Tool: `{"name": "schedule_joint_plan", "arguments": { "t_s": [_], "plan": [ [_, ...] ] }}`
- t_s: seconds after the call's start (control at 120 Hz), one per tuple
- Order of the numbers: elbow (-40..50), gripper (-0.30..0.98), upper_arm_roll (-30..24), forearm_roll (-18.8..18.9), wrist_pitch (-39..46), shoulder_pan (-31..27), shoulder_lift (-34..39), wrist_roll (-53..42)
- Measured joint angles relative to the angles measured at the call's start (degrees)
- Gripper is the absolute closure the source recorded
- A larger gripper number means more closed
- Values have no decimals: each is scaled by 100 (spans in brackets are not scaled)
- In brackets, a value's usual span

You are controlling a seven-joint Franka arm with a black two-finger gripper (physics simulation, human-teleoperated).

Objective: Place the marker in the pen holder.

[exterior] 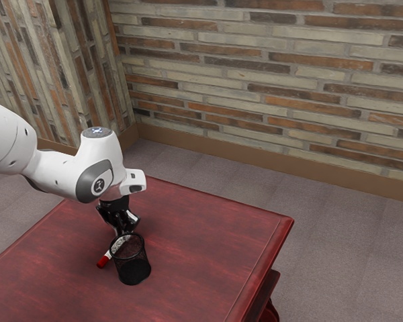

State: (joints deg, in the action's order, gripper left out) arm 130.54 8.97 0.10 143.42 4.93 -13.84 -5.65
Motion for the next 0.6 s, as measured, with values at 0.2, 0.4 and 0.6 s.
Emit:
{"name": "schedule_joint_plan", "arguments": {
  "t_s": [0.2,0.4,0.6],
  "plan": [
    [0,72,2,38,12,1,-6,41],
    [0,76,5,92,20,4,25,128],
    [1,77,12,123,21,6,81,220]
  ]
}}
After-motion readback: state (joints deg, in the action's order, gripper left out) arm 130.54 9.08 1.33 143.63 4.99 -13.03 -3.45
